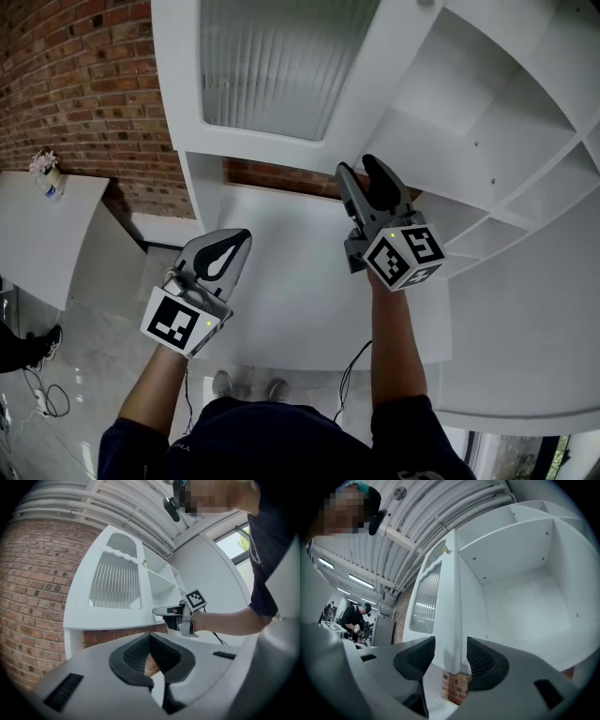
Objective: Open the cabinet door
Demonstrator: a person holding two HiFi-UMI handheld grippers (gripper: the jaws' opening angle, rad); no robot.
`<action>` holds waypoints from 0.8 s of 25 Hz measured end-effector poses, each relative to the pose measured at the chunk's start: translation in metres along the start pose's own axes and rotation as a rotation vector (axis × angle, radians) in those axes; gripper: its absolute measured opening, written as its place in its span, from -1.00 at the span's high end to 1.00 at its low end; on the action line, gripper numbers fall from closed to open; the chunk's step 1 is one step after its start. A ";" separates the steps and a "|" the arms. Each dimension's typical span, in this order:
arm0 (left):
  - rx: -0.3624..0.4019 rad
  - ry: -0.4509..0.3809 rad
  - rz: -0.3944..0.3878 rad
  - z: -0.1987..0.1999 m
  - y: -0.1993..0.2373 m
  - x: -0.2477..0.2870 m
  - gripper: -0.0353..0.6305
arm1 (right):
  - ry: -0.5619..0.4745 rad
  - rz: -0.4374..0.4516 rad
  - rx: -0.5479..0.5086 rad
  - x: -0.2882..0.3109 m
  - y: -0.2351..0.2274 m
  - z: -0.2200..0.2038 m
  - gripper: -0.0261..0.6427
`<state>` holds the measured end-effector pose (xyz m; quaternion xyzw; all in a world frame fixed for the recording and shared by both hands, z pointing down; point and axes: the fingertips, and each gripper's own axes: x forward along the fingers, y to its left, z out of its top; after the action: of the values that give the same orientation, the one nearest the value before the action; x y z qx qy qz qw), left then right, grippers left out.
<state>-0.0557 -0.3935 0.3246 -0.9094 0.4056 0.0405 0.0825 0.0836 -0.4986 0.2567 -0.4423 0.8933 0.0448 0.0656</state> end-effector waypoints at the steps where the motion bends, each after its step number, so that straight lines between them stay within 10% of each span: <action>1: -0.001 0.002 0.002 0.000 0.000 0.000 0.87 | -0.003 0.003 0.000 0.002 -0.001 0.001 0.32; 20: 0.011 0.024 0.000 0.000 -0.013 -0.006 0.87 | -0.038 -0.014 0.010 -0.003 0.008 0.005 0.53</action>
<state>-0.0500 -0.3806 0.3273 -0.9094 0.4067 0.0275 0.0827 0.0790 -0.4905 0.2526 -0.4474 0.8890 0.0484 0.0853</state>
